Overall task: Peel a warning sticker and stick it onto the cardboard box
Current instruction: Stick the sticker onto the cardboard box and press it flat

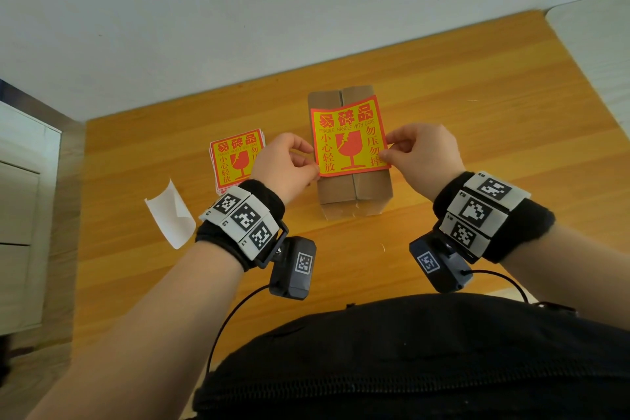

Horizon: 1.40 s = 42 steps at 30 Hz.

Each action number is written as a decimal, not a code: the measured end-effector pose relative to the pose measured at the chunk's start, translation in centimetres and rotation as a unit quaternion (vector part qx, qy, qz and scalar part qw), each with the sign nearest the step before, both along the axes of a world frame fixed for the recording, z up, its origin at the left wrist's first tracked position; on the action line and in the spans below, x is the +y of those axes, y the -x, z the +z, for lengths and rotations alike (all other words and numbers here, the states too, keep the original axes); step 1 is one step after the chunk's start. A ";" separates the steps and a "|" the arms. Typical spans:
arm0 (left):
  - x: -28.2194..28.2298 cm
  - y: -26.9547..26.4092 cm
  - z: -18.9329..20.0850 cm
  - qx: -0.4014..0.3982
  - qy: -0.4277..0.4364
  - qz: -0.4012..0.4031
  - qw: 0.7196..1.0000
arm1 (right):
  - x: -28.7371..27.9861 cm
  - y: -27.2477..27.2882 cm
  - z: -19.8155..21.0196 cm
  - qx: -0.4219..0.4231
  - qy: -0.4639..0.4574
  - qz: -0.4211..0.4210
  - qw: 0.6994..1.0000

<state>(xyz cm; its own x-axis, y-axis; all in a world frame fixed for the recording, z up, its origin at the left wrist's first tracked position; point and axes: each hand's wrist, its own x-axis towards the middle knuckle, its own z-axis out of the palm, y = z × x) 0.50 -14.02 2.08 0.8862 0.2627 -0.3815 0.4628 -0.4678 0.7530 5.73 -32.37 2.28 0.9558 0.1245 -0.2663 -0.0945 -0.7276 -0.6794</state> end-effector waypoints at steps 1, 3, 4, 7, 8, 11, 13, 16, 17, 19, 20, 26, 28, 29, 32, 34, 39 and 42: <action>0.0 0.0 0.0 0.001 0.001 0.002 1.000 | 0.0 0.0 0.0 0.000 -0.001 -0.001 1.000; 0.0 -0.1 0.0 0.003 0.000 0.005 1.000 | 0.0 0.0 -0.1 -0.001 -0.003 -0.003 1.000; 0.0 -0.1 0.0 0.005 0.001 0.007 1.000 | 0.1 0.1 -0.2 -0.002 -0.002 -0.003 1.000; 0.0 -0.1 -0.1 0.009 0.005 0.011 1.000 | 0.1 0.1 -0.3 -0.003 0.000 -0.003 1.000; -0.1 -0.1 -0.1 0.010 0.006 0.013 1.000 | 0.1 0.1 -0.3 -0.003 0.001 -0.002 1.000; -0.1 -0.2 -0.1 0.012 0.016 0.021 1.000 | 0.0 0.1 -0.4 -0.005 -0.001 -0.001 1.000; -0.1 -0.2 -0.1 0.012 0.023 0.026 0.999 | 0.0 0.2 -0.5 -0.007 -0.004 -0.003 1.000; -0.1 -0.2 0.0 0.016 0.037 0.033 0.999 | -0.1 0.1 -0.6 -0.008 -0.010 -0.006 1.000; -0.2 -0.2 0.0 0.019 0.039 0.035 0.998 | -0.1 0.1 -0.6 -0.009 -0.011 -0.007 1.000; -0.2 -0.3 0.0 0.024 0.039 0.035 0.998 | -0.1 0.1 -0.7 -0.010 -0.010 -0.006 1.000; -0.2 -0.3 0.0 0.026 0.036 0.033 0.998 | -0.1 0.1 -0.7 -0.011 -0.008 -0.006 1.000; -0.1 -0.7 0.1 0.034 0.001 0.005 0.999 | -0.3 0.0 -0.9 -0.013 -0.006 -0.008 1.000; -0.1 -0.8 0.1 0.033 -0.009 -0.004 0.999 | -0.3 0.0 -1.0 -0.014 -0.007 -0.012 1.000; -0.1 -0.8 0.1 0.032 -0.015 -0.007 0.999 | -0.3 0.0 -1.1 -0.013 -0.008 -0.014 1.000; -0.1 -0.9 0.1 0.029 -0.044 -0.027 0.998 | -0.3 0.0 -1.1 -0.012 -0.006 -0.015 1.000; -0.1 -1.0 0.2 0.027 -0.060 -0.035 0.997 | -0.3 -0.1 -1.1 -0.008 -0.009 -0.016 1.000; -0.1 -0.9 0.3 0.025 -0.074 -0.036 0.996 | -0.4 -0.1 -1.2 0.002 -0.022 -0.020 1.000; -0.1 -0.8 0.3 0.014 -0.097 -0.046 0.994 | -0.5 -0.1 -1.4 0.006 -0.030 -0.028 0.999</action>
<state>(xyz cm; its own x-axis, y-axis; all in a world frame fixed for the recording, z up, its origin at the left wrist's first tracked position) 1.35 -14.08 2.35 0.8995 0.2520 -0.3570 0.4311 -0.6449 0.6311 5.82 -32.88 0.92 0.9587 0.0868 -0.2710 -0.1424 -0.6784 -0.7208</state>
